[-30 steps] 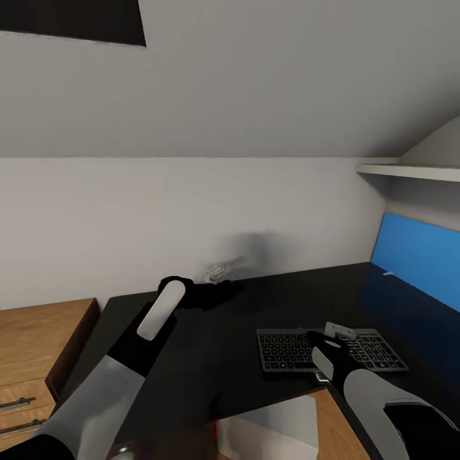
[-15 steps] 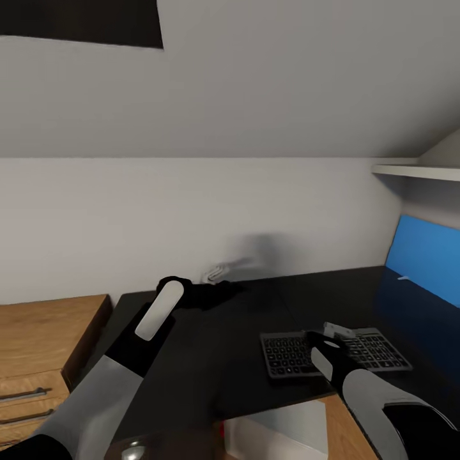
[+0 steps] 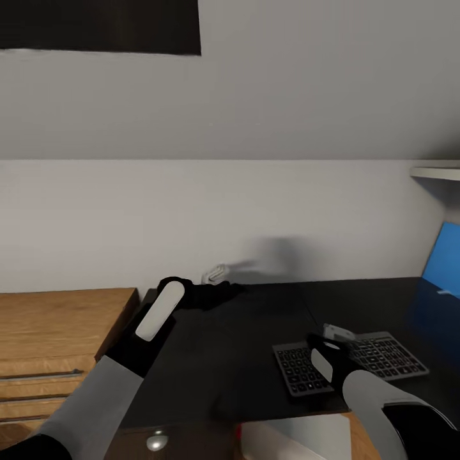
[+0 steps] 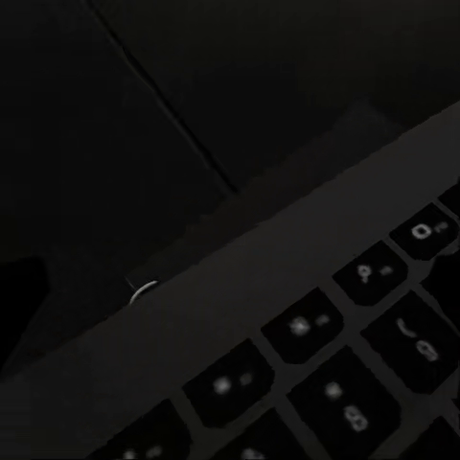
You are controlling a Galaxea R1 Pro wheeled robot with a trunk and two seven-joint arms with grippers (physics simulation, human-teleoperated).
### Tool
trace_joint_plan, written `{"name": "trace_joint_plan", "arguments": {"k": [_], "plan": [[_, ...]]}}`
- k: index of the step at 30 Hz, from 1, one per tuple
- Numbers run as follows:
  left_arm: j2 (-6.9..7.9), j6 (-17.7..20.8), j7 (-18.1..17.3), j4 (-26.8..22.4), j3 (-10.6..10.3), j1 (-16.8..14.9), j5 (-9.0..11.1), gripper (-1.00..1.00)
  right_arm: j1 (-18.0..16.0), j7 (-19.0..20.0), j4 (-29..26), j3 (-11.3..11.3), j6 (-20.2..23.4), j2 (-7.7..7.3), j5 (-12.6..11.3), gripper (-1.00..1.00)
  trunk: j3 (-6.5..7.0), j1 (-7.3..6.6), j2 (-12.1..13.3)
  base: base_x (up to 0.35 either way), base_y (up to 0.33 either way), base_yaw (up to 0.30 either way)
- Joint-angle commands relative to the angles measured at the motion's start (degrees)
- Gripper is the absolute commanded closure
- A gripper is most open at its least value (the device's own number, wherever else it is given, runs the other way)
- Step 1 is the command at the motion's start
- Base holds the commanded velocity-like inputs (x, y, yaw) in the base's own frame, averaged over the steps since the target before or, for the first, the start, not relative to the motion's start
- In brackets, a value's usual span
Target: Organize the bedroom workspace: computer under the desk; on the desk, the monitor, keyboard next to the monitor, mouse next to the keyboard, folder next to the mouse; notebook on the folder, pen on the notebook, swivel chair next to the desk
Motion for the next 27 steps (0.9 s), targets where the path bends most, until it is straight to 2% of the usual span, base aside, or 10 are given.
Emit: {"name": "trace_joint_plan", "arguments": {"k": [1, 7, 9, 10, 14, 17, 20, 21, 27], "plan": [[-0.02, 0.00, 0.58, -0.01, -0.03, -0.07, 0.59, -1.00, 0.01, -0.04, 0.04, -0.24, -0.15, -0.01, -1.28, -1.00, -0.04, 0.00, -0.03, 0.000, 0.000, 0.242], [-0.02, -0.10, 0.42, 0.25, -0.17, -0.08, 0.62, -1.00, -0.01, -0.08, -0.15, -0.32, -0.24, -0.14, -1.14, -1.00, 0.03, 0.00, -0.03, 0.000, 0.000, 0.120], [-0.02, -0.25, 0.48, 0.29, -1.01, -0.06, 0.60, -1.00, 0.00, -0.12, -0.31, -0.30, -0.40, -0.16, -1.04, -1.00, 0.03, 0.00, -0.03, 0.000, 0.000, 0.019], [-0.02, -0.29, 0.50, 0.30, -1.55, -0.06, 0.60, -1.00, 0.00, -0.14, -0.38, -0.29, -0.45, -0.17, -1.02, -1.00, 0.03, 0.00, -0.03, 0.000, 0.000, 0.014], [-0.02, -0.51, 0.63, 0.33, -6.07, -0.06, 0.33, -1.00, -0.02, -0.11, -0.92, -0.26, -0.61, -0.32, -0.95, -1.00, 0.04, 0.00, -0.03, 0.000, 0.000, 0.006], [-0.02, -0.60, 0.67, 0.34, -8.21, -0.06, 0.18, -1.00, -0.05, -0.32, -1.71, -0.38, -0.70, -0.60, -0.84, -1.00, 0.04, 0.00, -0.03, 0.000, 0.000, 0.002], [-0.02, -0.61, 0.67, 0.34, -8.47, -0.10, 0.16, -1.00, -0.07, -0.50, -4.50, -0.37, -0.59, -1.54, -0.83, -1.00, 0.04, 0.00, -0.03, 0.000, 0.000, 0.000], [-0.02, -0.66, 0.67, 0.34, -8.57, -0.09, 0.15, -1.00, -0.07, -0.65, -7.89, -0.35, -0.39, -2.55, -0.88, -1.00, 0.04, 0.00, -0.03, 0.000, 0.000, 0.000], [-0.02, -0.71, 0.67, 0.34, -8.65, -0.08, 0.06, -1.00, -0.06, -0.75, -10.56, -0.39, -0.26, -3.32, -0.97, -1.00, 0.04, 0.00, -0.03, 0.000, 0.000, 0.000]]}}
